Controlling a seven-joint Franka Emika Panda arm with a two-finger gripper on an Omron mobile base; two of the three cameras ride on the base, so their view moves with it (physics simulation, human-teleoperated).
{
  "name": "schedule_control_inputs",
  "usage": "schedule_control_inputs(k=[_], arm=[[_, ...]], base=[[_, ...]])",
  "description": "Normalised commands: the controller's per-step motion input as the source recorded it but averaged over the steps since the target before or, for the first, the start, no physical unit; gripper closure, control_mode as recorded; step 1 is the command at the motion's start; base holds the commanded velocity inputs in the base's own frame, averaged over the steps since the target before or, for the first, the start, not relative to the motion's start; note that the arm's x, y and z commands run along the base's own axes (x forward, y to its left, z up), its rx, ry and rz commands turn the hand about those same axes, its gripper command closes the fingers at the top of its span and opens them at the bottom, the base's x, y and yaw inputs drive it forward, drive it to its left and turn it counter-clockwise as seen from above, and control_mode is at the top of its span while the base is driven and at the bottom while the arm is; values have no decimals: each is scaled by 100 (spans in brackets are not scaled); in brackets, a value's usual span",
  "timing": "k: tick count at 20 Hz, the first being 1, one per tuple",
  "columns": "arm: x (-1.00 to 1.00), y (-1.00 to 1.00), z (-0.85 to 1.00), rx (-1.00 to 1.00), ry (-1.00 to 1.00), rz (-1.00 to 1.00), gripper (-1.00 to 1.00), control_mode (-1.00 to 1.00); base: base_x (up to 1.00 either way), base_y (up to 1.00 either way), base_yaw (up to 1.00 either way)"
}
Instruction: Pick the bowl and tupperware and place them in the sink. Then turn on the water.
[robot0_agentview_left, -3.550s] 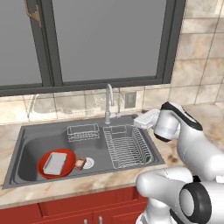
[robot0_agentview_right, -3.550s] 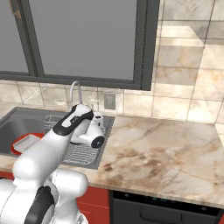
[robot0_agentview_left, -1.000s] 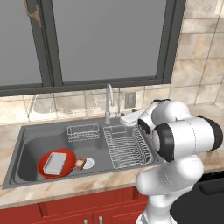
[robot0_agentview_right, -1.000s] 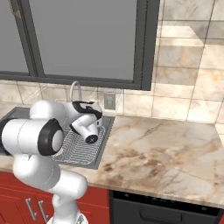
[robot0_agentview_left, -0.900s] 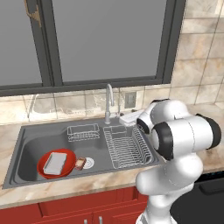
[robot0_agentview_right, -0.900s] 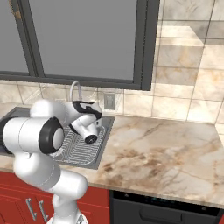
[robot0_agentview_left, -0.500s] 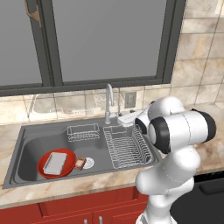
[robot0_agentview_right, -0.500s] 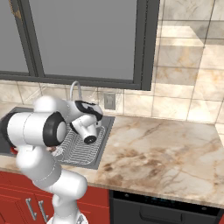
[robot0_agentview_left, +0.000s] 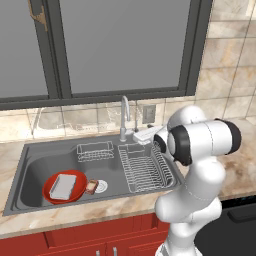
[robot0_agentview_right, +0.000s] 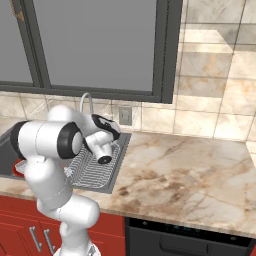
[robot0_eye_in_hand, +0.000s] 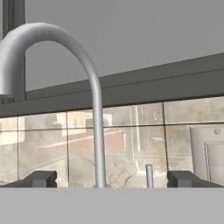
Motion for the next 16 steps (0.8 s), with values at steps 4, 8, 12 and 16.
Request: schedule_control_inputs(k=[4, 8, 12, 16], arm=[[14, -3, -6, 0, -1, -4, -100, -100], [9, -2, -1, 0, 0, -3, -100, -100], [17, 0, 0, 0, 0, 0, -100, -100], [29, 0, -1, 0, 0, -1, -100, -100]], base=[[0, 0, 0], [0, 0, 0], [0, 0, 0], [0, 0, 0]])
